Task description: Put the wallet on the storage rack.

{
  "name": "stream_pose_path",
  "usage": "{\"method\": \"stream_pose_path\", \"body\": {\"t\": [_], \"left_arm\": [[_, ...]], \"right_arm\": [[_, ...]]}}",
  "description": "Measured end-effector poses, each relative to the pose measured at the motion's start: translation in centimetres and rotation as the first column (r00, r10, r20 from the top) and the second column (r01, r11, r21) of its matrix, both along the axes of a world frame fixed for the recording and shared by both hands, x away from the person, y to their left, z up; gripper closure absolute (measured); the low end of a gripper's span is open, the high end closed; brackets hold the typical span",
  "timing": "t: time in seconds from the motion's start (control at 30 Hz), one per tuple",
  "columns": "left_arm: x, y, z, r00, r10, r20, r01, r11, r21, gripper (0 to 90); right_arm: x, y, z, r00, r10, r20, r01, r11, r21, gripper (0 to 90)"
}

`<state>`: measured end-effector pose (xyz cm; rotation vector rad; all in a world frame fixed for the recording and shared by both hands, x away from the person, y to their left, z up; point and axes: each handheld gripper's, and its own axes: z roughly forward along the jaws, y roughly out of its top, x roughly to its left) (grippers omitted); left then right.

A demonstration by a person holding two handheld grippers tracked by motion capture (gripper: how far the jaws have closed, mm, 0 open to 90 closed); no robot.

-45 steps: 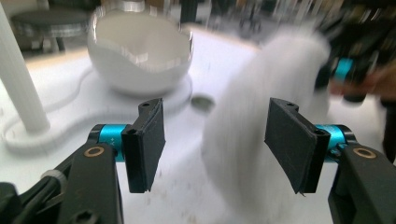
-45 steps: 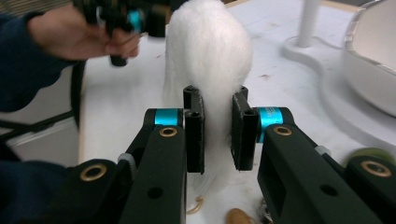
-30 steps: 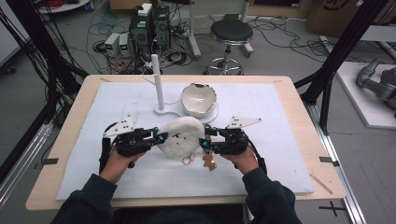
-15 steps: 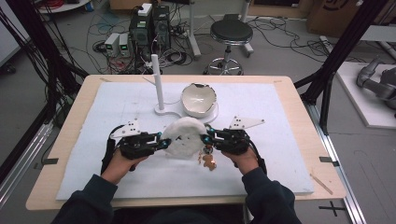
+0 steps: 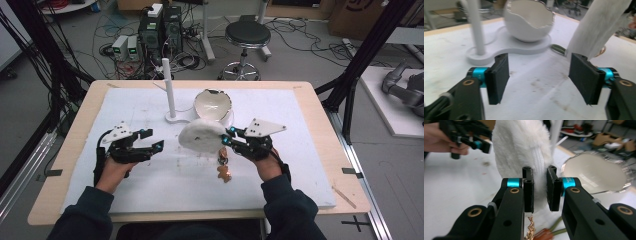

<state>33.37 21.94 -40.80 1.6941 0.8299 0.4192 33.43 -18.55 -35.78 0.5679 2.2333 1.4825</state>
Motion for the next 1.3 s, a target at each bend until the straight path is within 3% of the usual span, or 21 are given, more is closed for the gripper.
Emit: {"method": "stream_pose_path", "body": {"t": [0.17, 0.23, 0.3, 0.37, 0.5, 0.7, 0.8, 0.9, 1.07, 1.1, 1.13, 1.17, 1.3], "left_arm": [[0.2, 1.2, -0.3, 0.9991, 0.037, -0.021, -0.037, 0.999, -0.022, 25.6], [0.3, 1.4, -0.5, 0.9987, 0.042, -0.028, -0.043, 0.9989, -0.019, 25.7], [0.4, 1.4, -0.5, 0.9985, 0.047, -0.029, -0.048, 0.9987, -0.019, 25.6], [0.3, 1.4, -0.5, 0.9984, 0.051, -0.023, -0.052, 0.9985, -0.02, 25.4], [0.4, 1.5, -0.6, 0.9974, 0.071, -0.016, -0.071, 0.9974, -0.011, 20.4], [0.5, 1.5, -0.8, 0.9977, 0.067, -0.013, -0.067, 0.9978, -0.001, 19.6], [0.5, 1.5, -0.8, 0.9978, 0.064, -0.019, -0.064, 0.998, 0.0, 19.6], [0.5, 1.6, -0.8, 0.9973, 0.07, -0.021, -0.07, 0.9975, 0.0, 19.6], [0.5, 1.6, -0.7, 0.9967, 0.074, -0.033, -0.074, 0.9972, -0.01, 19.6], [0.5, 1.6, -0.7, 0.9967, 0.074, -0.033, -0.074, 0.9972, -0.01, 19.6], [0.5, 1.6, -0.8, 0.9963, 0.078, -0.035, -0.078, 0.9969, -0.009, 19.6], [0.5, 1.6, -0.8, 0.9963, 0.078, -0.035, -0.078, 0.9969, -0.009, 19.6], [0.5, 1.6, -0.7, 0.9958, 0.084, -0.038, -0.084, 0.9964, -0.008, 19.6]], "right_arm": [[1.2, 0.2, 1.9, 0.9985, -0.035, 0.042, 0.036, 0.999, -0.013, 79.4], [2.7, 0.6, 3.8, 0.9956, -0.055, 0.076, 0.058, 0.998, -0.032, 79.4], [3.1, 0.6, 4.2, 0.9953, -0.056, 0.079, 0.059, 0.998, -0.034, 79.4], [4.9, 1.1, 5.7, 0.9927, -0.067, 0.1, 0.073, 0.996, -0.052, 79.4], [6.4, 1.5, 6.4, 0.9911, -0.071, 0.113, 0.08, 0.994, -0.078, 79.3], [9.2, 2.2, 6.8, 0.9821, -0.083, 0.169, 0.108, 0.984, -0.143, 79.3], [10.4, 2.3, 6.4, 0.977, -0.089, 0.194, 0.125, 0.975, -0.185, 79.3], [10.8, 2.1, 6.0, 0.977, -0.097, 0.19, 0.137, 0.968, -0.212, 79.2], [11.2, 1.5, 5.0, 0.9687, -0.094, 0.23, 0.167, 0.932, -0.322, 79.2], [11.2, 1.5, 5.0, 0.9687, -0.094, 0.23, 0.167, 0.932, -0.322, 79.2], [11.0, 1.3, 4.6, 0.9644, -0.09, 0.249, 0.177, 0.919, -0.353, 79.3], [11.0, 1.3, 4.4, 0.9628, -0.086, 0.256, 0.179, 0.912, -0.368, 79.3], [11.0, 1.7, 3.7, 0.9598, -0.07, 0.272, 0.18, 0.898, -0.402, 79.3]]}}
